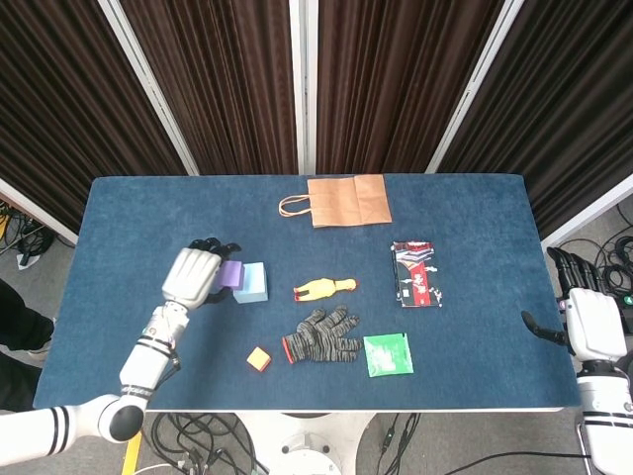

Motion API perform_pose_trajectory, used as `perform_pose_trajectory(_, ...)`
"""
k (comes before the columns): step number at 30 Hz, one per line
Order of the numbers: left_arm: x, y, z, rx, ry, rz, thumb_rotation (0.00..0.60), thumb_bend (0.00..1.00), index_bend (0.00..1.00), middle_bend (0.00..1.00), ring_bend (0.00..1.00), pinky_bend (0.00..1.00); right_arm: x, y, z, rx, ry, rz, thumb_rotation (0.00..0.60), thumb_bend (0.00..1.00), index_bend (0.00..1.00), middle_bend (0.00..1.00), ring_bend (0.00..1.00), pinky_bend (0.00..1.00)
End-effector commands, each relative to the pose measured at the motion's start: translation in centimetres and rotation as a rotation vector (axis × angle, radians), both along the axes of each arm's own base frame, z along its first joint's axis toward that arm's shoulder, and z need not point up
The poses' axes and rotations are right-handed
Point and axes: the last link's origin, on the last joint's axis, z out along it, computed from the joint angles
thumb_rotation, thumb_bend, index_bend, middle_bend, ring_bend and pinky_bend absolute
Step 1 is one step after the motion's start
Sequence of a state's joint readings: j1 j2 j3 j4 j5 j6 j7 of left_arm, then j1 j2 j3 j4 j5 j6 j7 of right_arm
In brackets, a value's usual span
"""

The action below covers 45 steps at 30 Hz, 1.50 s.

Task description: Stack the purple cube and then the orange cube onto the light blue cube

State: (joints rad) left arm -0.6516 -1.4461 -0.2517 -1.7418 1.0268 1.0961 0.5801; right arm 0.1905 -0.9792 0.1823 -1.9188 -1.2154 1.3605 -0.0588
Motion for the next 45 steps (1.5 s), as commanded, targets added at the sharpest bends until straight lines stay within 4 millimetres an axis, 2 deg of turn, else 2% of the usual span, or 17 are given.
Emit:
perform_pose_trajectory(1, 0.7, 0.6, -0.9, -0.02, -0.001, 0.01, 0.6, 0.33, 0.32, 0.55, 0.27, 0.29, 0.0, 0.0, 0.1, -0.002, -0.002, -0.001, 0.6, 0.16, 0.02, 0.06, 0.0, 0.0)
perform_pose_trajectory(10, 1.2, 1.6, -2.4, -0.037, -0.024, 0.085, 0.6, 0.33, 0.32, 0.55, 0.28, 0.29, -0.2, 0.0, 0.1, 0.0, -0.004, -0.003, 0.6, 0.16, 0.02, 0.06, 0.0, 0.0)
perform_pose_trajectory(17, 1.6, 1.9, -2.8, -0.01, -0.014, 0.101, 0.6, 0.33, 0.32, 0.55, 0.28, 0.29, -0.3, -0.1, 0.2, 0.001, -0.005, -0.007, 0.6, 0.16, 0.02, 0.06, 0.0, 0.0)
perform_pose_trajectory(45, 1.7, 1.4, -3.9, 0.024, 0.025, 0.143, 0.6, 0.33, 0.32, 0.55, 0.29, 0.28, -0.3, -0.1, 0.1, 0.007, 0.003, -0.014, 0.6, 0.16, 0.02, 0.06, 0.0, 0.0)
